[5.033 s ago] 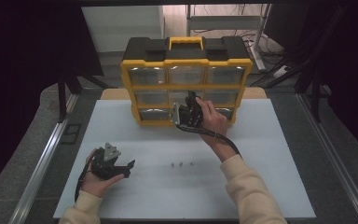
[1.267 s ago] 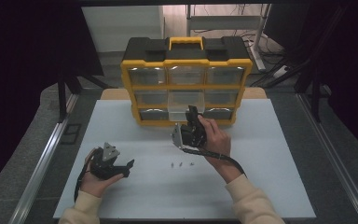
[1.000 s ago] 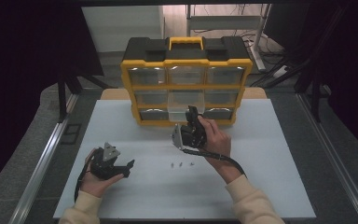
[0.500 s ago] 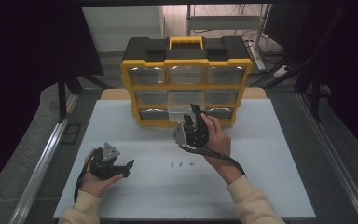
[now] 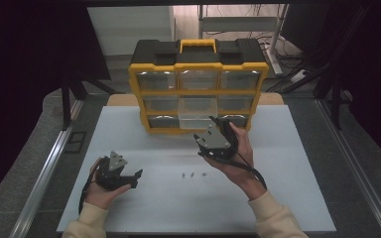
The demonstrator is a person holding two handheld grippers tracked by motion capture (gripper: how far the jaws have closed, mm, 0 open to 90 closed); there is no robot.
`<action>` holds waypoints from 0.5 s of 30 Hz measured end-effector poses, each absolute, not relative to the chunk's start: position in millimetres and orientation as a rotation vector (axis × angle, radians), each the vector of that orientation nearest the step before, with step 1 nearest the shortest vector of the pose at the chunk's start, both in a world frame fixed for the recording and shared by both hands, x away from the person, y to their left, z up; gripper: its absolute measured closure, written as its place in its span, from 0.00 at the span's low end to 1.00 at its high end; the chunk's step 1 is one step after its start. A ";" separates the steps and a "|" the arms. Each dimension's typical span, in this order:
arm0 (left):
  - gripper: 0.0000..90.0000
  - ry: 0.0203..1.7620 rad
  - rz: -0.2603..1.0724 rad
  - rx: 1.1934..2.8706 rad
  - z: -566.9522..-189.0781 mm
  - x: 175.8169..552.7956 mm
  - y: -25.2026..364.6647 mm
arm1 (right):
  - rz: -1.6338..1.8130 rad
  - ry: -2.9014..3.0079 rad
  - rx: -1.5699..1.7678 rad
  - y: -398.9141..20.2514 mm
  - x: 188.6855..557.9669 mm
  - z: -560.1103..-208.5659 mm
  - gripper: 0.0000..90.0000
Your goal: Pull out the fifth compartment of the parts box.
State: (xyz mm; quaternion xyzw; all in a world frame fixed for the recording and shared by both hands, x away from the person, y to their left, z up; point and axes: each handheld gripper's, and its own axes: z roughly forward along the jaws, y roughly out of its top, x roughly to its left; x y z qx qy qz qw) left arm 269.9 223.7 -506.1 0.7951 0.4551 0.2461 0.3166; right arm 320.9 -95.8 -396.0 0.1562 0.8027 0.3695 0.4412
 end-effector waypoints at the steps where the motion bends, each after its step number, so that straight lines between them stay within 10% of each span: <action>1: 0.15 1.200 0.647 2.092 -506.1 269.9 223.4 | 0.937 2.013 0.406 -98.7 320.2 -395.6 0.32; 15: 0.15 1.204 0.645 2.081 -505.2 268.6 225.1 | 1.092 2.224 0.590 -142.9 308.7 -411.2 0.32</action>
